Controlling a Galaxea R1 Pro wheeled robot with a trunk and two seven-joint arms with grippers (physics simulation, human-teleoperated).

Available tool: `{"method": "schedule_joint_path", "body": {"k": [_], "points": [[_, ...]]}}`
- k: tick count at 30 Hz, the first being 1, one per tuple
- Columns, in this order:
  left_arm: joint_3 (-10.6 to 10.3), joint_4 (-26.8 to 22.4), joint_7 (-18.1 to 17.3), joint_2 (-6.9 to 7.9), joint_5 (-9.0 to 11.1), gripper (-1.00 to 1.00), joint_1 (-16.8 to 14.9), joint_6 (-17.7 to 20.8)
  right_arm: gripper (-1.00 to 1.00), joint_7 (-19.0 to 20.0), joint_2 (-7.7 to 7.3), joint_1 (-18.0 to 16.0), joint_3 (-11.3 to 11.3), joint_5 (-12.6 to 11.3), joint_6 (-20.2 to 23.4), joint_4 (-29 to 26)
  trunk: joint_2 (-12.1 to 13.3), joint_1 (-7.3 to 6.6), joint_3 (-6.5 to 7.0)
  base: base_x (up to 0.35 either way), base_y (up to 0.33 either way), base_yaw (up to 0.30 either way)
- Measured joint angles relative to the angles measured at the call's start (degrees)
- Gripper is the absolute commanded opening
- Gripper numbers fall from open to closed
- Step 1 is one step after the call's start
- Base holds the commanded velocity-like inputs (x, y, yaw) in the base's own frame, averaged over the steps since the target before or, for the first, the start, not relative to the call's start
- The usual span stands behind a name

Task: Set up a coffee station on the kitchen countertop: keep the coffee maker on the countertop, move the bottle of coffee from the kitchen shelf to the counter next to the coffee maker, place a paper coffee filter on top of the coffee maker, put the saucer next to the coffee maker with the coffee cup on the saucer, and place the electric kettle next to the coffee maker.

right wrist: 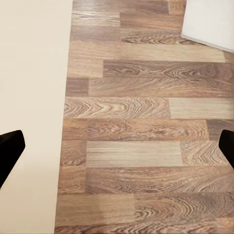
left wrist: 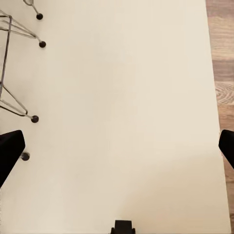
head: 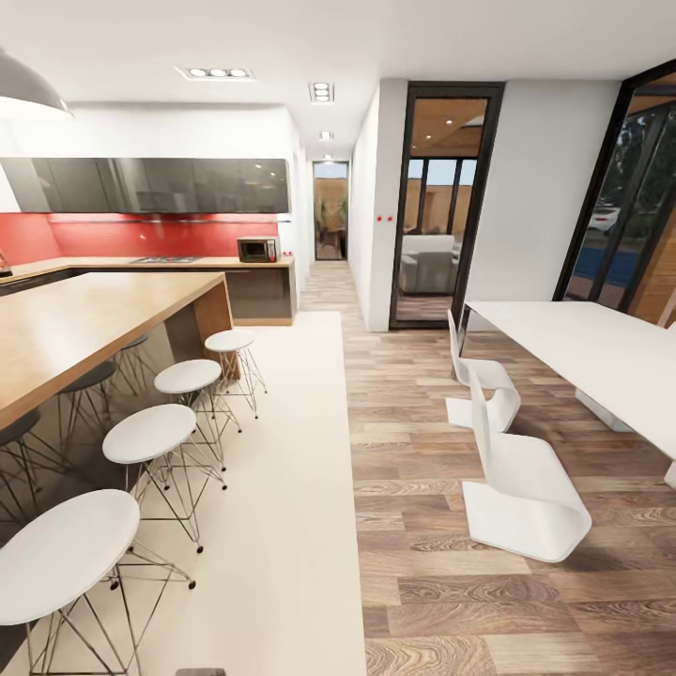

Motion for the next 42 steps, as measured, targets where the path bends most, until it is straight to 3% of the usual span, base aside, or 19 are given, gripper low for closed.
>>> {"method": "schedule_joint_path", "body": {"k": [7,21,35,42], "points": [[-0.3,0.4,-0.6,0.34,-0.4,1.0,0.7,0.0,1.0,0.0,0.0,0.0,0.0,0.1,-0.2,0.1,0.0,-0.02,0.0,0.093,0.0,0.0],[-0.1,0.6,-0.7,0.68,0.0,1.0,0.8,-0.7,1.0,-0.1,0.0,0.0,0.0,0.0,-0.9,0.1,0.0,-0.03,0.0,0.317,0.0,0.0],[0.0,0.7,-0.7,1.02,-0.1,1.0,0.7,-6.0,1.0,-0.1,0.0,0.0,0.0,0.1,-0.9,0.1,0.0,-0.03,0.0,0.337,0.0,0.0],[0.0,0.9,-0.3,1.22,-0.1,1.0,0.7,-6.7,1.0,0.0,0.0,0.0,-0.1,0.0,-0.9,0.0,0.0,-0.03,0.0,0.338,0.0,0.0]]}}
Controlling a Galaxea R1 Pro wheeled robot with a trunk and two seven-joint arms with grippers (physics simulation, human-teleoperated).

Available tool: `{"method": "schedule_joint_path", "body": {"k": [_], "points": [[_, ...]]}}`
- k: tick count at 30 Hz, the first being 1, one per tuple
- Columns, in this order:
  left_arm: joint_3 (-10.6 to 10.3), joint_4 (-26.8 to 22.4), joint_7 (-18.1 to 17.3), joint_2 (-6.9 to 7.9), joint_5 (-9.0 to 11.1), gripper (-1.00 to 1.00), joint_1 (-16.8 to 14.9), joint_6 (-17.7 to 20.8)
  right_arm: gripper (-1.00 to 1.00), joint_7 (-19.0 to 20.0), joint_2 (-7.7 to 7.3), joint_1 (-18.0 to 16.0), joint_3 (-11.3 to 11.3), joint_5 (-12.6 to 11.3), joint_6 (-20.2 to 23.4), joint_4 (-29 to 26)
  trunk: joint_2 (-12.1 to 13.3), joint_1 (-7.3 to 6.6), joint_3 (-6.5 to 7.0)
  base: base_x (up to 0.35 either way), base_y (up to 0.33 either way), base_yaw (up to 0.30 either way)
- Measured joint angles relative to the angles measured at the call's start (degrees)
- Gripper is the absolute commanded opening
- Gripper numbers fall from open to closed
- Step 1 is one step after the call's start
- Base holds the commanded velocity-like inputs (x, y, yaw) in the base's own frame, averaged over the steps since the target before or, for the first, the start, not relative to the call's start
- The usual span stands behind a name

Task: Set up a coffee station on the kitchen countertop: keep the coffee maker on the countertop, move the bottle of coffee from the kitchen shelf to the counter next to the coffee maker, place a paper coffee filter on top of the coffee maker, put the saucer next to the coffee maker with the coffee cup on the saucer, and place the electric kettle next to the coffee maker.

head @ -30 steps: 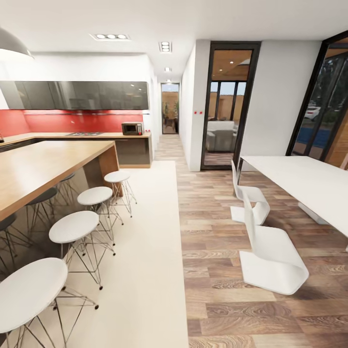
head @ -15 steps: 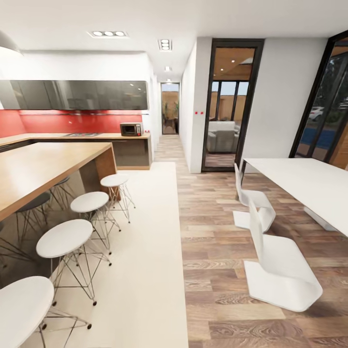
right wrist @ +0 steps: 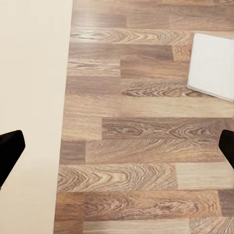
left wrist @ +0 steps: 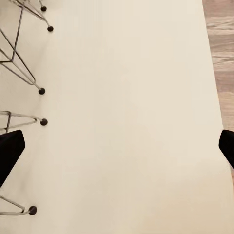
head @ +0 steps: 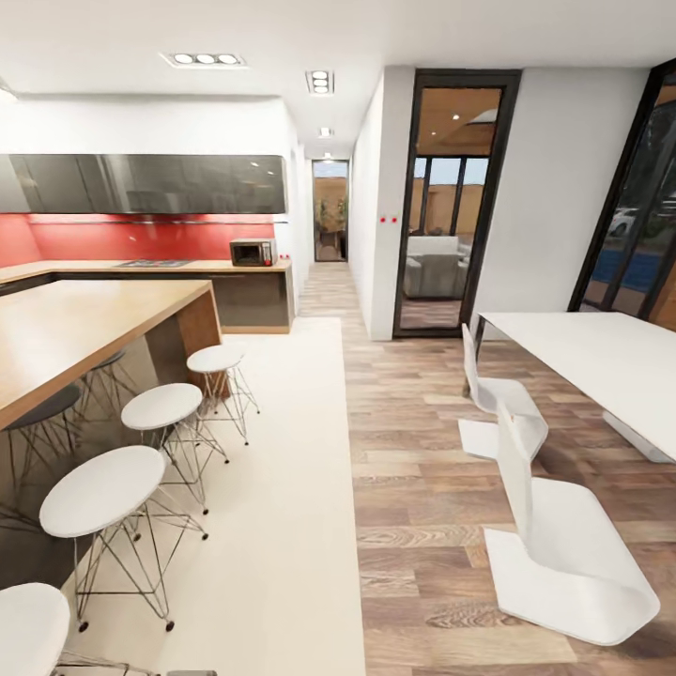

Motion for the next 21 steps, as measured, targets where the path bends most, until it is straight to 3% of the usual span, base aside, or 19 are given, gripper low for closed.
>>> {"method": "schedule_joint_path", "body": {"k": [6,21], "points": [[0.1,0.0,0.1,0.99,0.3,1.0,-0.1,0.0,1.0,0.0,-0.02,0.0,0.0,0.0,0.0,0.0,0.0,0.0,0.0,0.339,0.017,0.0],[0.0,0.0,0.1,1.03,0.1,1.0,-0.1,0.0,1.0,-0.1,-0.01,0.0,0.0,0.0,0.0,0.0,0.0,0.0,0.0,0.339,0.063,0.0]]}}
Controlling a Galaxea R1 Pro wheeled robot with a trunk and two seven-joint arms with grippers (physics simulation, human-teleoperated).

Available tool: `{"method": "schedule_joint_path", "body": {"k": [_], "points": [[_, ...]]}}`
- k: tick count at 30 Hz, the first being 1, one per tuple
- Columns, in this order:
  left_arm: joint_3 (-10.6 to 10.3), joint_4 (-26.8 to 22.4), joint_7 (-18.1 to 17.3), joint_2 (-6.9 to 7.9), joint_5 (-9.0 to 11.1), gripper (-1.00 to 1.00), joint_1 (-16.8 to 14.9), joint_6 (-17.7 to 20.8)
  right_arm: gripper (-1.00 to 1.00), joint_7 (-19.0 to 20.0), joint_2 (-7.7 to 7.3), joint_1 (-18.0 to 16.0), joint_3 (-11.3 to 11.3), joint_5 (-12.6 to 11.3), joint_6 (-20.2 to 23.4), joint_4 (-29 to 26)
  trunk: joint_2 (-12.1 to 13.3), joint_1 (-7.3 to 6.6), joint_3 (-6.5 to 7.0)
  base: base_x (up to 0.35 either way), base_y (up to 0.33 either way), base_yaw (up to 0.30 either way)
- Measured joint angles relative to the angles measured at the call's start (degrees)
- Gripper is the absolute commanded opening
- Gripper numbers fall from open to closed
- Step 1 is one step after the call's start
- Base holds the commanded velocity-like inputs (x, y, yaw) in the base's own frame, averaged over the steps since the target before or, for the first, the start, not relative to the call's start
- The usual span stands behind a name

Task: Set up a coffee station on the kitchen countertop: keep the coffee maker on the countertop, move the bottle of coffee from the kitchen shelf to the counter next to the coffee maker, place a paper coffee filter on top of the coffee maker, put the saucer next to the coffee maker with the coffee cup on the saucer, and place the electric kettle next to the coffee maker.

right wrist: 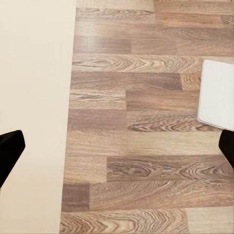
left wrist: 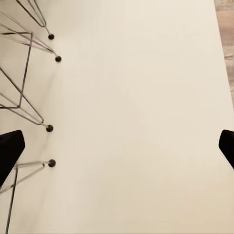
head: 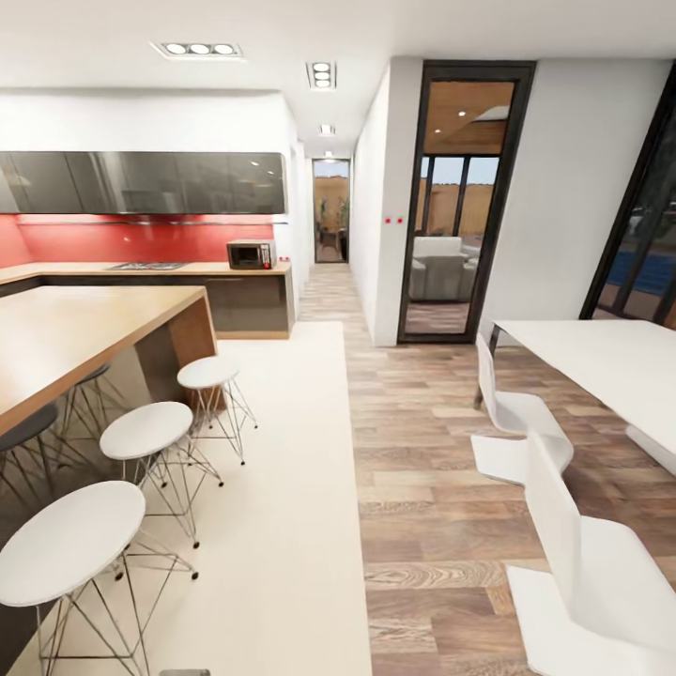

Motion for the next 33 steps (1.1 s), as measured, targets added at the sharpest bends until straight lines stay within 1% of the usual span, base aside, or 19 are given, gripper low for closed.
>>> {"method": "schedule_joint_path", "body": {"k": [33], "points": [[0.0,0.0,0.0,-0.07,0.1,1.0,0.0,0.0,1.0,0.0,0.01,0.0,0.0,0.0,0.0,0.1,0.0,0.0,0.0,0.339,0.001,0.0]]}}
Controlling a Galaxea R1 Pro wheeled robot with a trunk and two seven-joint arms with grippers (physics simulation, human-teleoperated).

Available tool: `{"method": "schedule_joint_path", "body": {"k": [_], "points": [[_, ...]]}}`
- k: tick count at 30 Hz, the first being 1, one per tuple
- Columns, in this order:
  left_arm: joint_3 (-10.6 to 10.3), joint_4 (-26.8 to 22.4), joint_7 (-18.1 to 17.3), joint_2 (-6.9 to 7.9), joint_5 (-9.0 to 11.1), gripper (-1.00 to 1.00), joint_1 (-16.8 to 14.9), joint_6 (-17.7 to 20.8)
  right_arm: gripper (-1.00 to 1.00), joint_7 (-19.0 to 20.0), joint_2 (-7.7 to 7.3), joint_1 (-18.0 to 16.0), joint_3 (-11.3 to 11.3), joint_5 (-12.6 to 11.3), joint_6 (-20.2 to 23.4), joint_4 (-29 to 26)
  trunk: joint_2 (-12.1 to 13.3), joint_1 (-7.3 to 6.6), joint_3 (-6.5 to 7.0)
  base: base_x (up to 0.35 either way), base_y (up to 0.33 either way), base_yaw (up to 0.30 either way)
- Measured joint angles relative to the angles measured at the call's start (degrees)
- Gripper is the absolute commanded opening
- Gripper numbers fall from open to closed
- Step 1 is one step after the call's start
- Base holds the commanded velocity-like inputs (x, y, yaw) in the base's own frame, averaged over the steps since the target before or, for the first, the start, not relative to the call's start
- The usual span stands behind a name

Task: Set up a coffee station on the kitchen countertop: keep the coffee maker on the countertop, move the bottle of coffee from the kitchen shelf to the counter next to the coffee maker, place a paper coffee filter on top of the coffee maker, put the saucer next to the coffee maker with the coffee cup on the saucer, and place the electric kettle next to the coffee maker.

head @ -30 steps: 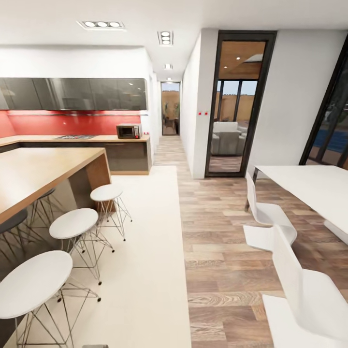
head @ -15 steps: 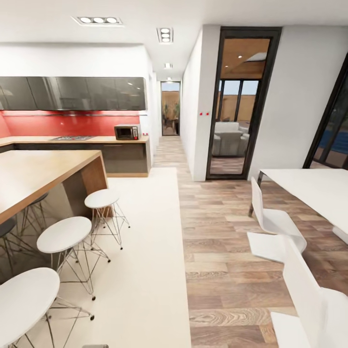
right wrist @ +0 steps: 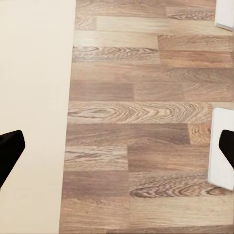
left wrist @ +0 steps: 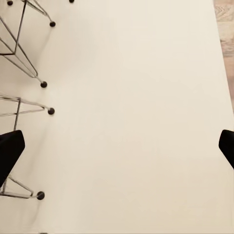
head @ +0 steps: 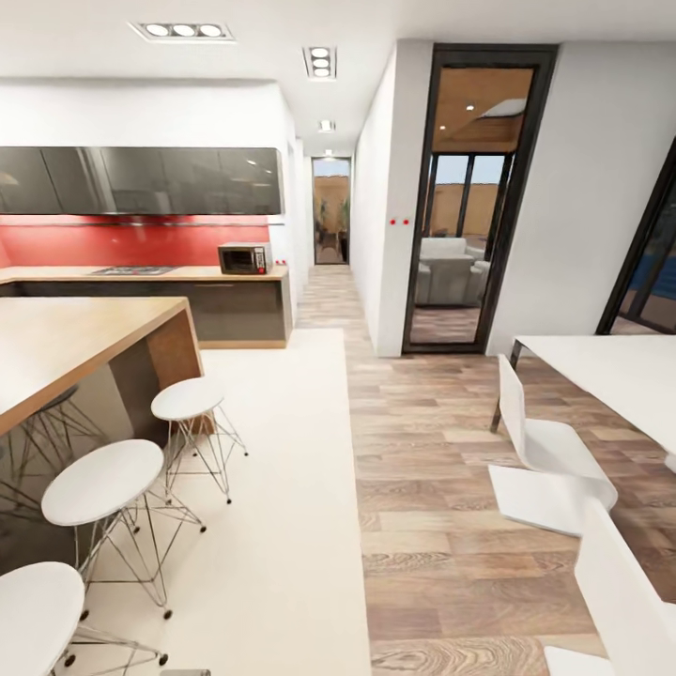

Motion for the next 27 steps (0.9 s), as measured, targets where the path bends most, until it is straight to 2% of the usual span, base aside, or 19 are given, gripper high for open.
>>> {"method": "schedule_joint_path", "body": {"k": [27], "points": [[0.0,0.0,0.0,0.0,0.0,1.0,0.0,0.0,1.0,0.0,0.0,0.0,0.0,0.0,0.0,0.0,0.0,0.0,0.0,0.339,0.0,0.0]]}}
